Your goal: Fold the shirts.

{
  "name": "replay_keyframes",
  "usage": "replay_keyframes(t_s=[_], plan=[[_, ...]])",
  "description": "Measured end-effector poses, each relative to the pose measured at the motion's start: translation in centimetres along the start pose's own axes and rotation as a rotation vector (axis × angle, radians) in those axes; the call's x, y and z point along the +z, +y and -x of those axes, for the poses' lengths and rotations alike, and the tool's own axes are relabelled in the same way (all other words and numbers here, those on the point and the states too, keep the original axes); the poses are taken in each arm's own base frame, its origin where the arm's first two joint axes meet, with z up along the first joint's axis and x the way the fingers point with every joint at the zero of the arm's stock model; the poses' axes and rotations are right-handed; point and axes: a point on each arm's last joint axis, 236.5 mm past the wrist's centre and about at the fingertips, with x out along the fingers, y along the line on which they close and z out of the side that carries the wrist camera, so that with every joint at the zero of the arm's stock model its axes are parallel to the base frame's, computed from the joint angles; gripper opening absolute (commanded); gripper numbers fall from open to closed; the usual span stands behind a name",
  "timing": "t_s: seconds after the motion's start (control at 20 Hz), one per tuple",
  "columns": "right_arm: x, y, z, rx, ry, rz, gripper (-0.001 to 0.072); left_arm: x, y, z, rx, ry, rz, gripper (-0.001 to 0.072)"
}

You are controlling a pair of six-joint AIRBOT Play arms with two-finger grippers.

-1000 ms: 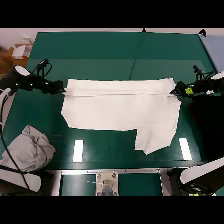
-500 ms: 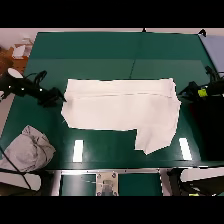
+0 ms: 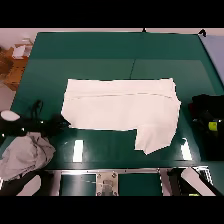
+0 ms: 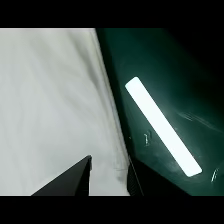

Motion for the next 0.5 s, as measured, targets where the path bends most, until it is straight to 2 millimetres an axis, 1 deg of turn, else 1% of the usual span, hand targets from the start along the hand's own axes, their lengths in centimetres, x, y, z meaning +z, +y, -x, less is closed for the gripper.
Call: replay_keyframes(t_s=[0.2, 0.3, 0.35, 0.4, 0.45, 0.5], plan=[[-3.4, -0.9, -2.4, 0.028, -0.006, -0.080, 0.0284, -1.1, -0.5, -2.1, -0.092, -0.109, 0.090, 0.0602], [-5.6, -1.1, -3.9, 0.040, 0.026, -0.101, 0.0296, -0.5, -1.1, -3.0, -0.106, -0.186, 0.100, 0.0326], [-6.5, -1.3, -4.4, 0.041, 0.039, -0.109, 0.0297, 0.0, -1.4, -3.3, -0.109, -0.229, 0.103, 0.0208], [-7.3, -1.3, -4.9, 0.045, 0.054, -0.120, 0.0349, 0.5, -1.6, -3.5, -0.111, -0.266, 0.108, 0.0063], [-8.0, -1.2, -5.2, 0.056, 0.066, -0.131, 0.0465, 1.0, -1.7, -3.6, -0.108, -0.305, 0.113, 0.0024], [-8.4, -1.1, -5.4, 0.064, 0.073, -0.137, 0.0503, 1.5, -1.7, -3.5, -0.105, -0.338, 0.117, 0.0024]])
